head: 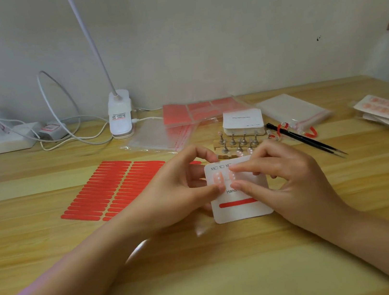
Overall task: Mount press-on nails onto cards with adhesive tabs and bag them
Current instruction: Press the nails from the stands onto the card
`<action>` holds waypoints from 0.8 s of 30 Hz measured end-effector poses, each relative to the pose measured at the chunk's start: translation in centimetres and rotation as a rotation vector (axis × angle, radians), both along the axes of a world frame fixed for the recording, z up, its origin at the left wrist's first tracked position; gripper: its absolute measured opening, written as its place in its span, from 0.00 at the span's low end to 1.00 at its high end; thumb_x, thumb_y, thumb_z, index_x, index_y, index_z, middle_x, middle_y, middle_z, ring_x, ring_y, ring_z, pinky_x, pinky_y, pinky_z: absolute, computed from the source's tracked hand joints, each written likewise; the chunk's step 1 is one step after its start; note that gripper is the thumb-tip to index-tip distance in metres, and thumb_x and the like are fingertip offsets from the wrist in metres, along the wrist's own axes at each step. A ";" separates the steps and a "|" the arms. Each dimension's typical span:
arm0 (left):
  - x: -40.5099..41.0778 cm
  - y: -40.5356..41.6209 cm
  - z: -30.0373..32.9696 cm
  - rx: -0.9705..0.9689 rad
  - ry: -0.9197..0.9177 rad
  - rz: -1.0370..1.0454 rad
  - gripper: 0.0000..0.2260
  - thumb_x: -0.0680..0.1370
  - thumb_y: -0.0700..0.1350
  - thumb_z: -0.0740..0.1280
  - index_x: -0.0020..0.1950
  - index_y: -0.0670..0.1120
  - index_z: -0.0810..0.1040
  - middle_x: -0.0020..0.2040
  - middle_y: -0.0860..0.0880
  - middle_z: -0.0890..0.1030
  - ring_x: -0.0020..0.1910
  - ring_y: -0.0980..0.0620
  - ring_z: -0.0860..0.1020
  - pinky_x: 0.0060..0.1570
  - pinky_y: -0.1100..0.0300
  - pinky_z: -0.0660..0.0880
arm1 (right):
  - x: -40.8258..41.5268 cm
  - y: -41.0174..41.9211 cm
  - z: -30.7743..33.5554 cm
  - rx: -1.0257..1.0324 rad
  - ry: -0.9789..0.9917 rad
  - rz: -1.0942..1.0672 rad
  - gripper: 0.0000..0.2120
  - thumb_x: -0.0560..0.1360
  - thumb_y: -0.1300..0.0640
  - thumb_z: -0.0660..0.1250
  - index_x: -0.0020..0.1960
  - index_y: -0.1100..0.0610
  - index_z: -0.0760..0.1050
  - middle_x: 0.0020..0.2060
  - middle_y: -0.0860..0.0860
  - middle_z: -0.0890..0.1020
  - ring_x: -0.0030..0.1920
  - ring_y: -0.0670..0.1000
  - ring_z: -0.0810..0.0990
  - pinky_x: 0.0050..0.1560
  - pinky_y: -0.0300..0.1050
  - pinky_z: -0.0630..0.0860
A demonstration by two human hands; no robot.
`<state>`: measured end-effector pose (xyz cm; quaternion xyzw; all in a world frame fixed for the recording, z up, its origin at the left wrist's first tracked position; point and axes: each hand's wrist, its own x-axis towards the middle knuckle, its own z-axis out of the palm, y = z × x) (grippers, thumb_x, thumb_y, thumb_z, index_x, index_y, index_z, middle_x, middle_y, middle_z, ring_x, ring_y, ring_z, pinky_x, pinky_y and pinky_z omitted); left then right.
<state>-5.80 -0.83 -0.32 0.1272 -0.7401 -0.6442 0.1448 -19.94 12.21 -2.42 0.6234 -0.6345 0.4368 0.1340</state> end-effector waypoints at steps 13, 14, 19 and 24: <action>-0.1 0.7 -0.2 0.029 -0.047 0.044 0.13 0.73 0.33 0.67 0.52 0.49 0.80 0.46 0.50 0.85 0.46 0.55 0.83 0.36 0.65 0.77 | 0.1 -0.1 -0.1 -0.013 0.009 0.003 0.10 0.67 0.52 0.72 0.47 0.54 0.83 0.32 0.49 0.70 0.33 0.47 0.70 0.38 0.44 0.67; -0.1 0.7 -0.2 0.029 -0.049 0.043 0.13 0.73 0.33 0.67 0.52 0.49 0.80 0.46 0.50 0.85 0.46 0.55 0.83 0.36 0.66 0.77 | 0.1 -0.1 -0.1 -0.012 0.008 0.002 0.10 0.67 0.52 0.72 0.47 0.54 0.83 0.32 0.48 0.70 0.33 0.47 0.70 0.38 0.43 0.66; -0.2 0.6 -0.4 0.032 -0.056 0.043 0.13 0.74 0.33 0.66 0.52 0.48 0.80 0.45 0.49 0.85 0.45 0.54 0.83 0.37 0.64 0.78 | 0.2 -0.2 -0.1 -0.008 -0.001 -0.004 0.10 0.67 0.50 0.72 0.47 0.53 0.83 0.31 0.48 0.68 0.32 0.45 0.68 0.39 0.41 0.63; -0.4 0.7 -0.5 0.038 -0.056 0.078 0.07 0.74 0.40 0.69 0.50 0.49 0.81 0.46 0.48 0.85 0.47 0.50 0.83 0.48 0.54 0.79 | 0.4 -0.1 0.0 0.000 0.077 -0.044 0.09 0.67 0.51 0.71 0.46 0.51 0.83 0.30 0.50 0.70 0.33 0.44 0.66 0.38 0.41 0.62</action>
